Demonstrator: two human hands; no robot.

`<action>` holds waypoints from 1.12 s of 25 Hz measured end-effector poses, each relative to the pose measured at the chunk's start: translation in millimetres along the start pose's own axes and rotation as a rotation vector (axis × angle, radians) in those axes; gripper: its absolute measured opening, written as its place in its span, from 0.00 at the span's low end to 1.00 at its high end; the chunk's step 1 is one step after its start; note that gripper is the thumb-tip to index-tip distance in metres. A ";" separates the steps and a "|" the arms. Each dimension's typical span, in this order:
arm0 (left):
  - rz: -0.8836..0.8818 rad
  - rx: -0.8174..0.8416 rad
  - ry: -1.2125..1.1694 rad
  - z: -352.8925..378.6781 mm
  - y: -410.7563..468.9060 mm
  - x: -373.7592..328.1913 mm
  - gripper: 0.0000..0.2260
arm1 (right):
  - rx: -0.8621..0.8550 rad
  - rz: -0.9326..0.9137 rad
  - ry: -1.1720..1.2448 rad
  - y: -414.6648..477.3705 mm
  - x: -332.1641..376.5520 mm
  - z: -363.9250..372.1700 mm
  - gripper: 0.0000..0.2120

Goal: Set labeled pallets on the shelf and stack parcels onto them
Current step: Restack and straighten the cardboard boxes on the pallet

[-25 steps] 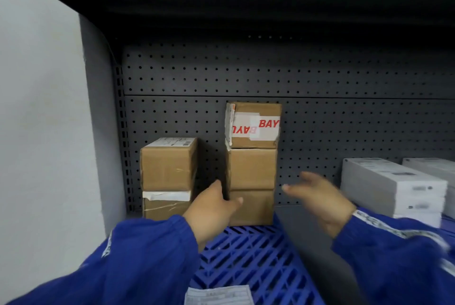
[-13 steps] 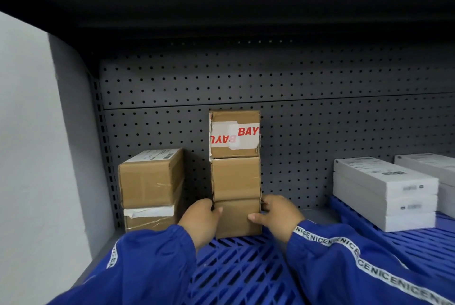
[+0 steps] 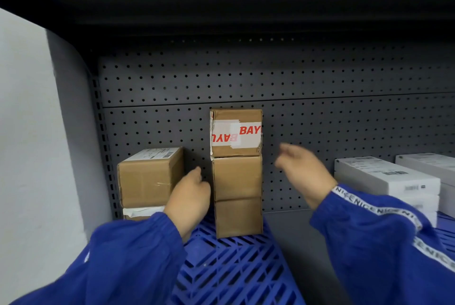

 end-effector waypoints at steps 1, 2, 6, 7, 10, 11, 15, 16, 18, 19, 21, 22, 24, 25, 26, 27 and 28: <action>0.026 -0.026 -0.034 -3.8 -1.2 -9.1 0.22 | -0.055 -0.042 0.102 0.9 12.9 -8.1 0.25; 0.066 -0.014 -0.077 -5.6 -3.8 -17.1 0.25 | -0.066 -0.072 0.171 2.4 22.6 -8.3 0.24; 0.174 0.085 -0.185 -0.6 -12.6 -48.3 0.24 | 0.016 -0.150 0.200 10.7 41.7 14.6 0.22; 0.168 0.083 -0.211 1.4 -13.3 -53.9 0.22 | 0.029 -0.162 0.195 12.9 42.7 17.9 0.20; 0.144 0.117 -0.283 8.4 -9.4 -49.8 0.21 | 0.015 -0.186 0.174 18.0 41.3 21.2 0.18; 0.139 0.126 -0.301 9.6 -9.3 -48.6 0.21 | 0.008 -0.189 0.166 19.0 40.5 21.4 0.18; 0.122 0.133 -0.328 13.5 -7.3 -42.6 0.22 | -0.004 -0.182 0.119 19.1 39.2 22.3 0.18; 0.134 0.136 -0.324 14.2 -6.8 -42.4 0.23 | -0.005 -0.183 0.111 19.1 39.3 22.4 0.18; 0.140 0.145 -0.322 13.9 -7.8 -43.4 0.24 | -0.007 -0.186 0.107 18.5 39.8 22.2 0.18; 0.135 0.150 -0.329 13.9 -7.8 -42.9 0.23 | -0.004 -0.182 0.104 18.5 39.7 22.3 0.18; 0.126 0.149 -0.331 14.1 -7.1 -41.8 0.23 | 0.005 -0.179 0.092 17.2 40.6 22.5 0.18; 0.129 0.148 -0.334 13.6 -6.7 -41.5 0.24 | 0.006 -0.180 0.092 17.4 40.6 22.3 0.18; 0.138 0.149 -0.362 12.8 -6.5 -40.3 0.26 | 0.001 -0.185 0.079 17.1 41.2 22.4 0.18; 0.131 0.143 -0.366 12.5 -5.6 -39.5 0.26 | -0.003 -0.192 0.074 16.8 42.0 22.4 0.19; 0.134 0.152 -0.377 12.0 -6.1 -40.4 0.26 | -0.003 -0.199 0.079 16.7 42.7 22.3 0.19; 0.134 0.150 -0.380 12.2 -4.8 -39.7 0.26 | 0.001 -0.191 0.089 18.0 41.5 23.2 0.19; 0.139 0.154 -0.371 12.4 -5.8 -40.6 0.26 | 0.010 -0.194 0.106 19.0 41.1 24.4 0.19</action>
Point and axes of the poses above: each hand's wrist, its own y-axis towards the middle knuckle, its own z-axis out of the palm, x = y × z, the point moved 7 cm from there along y, towards the middle knuckle, and after that the axes turned 5 degrees about z, right-handed, at the moved point
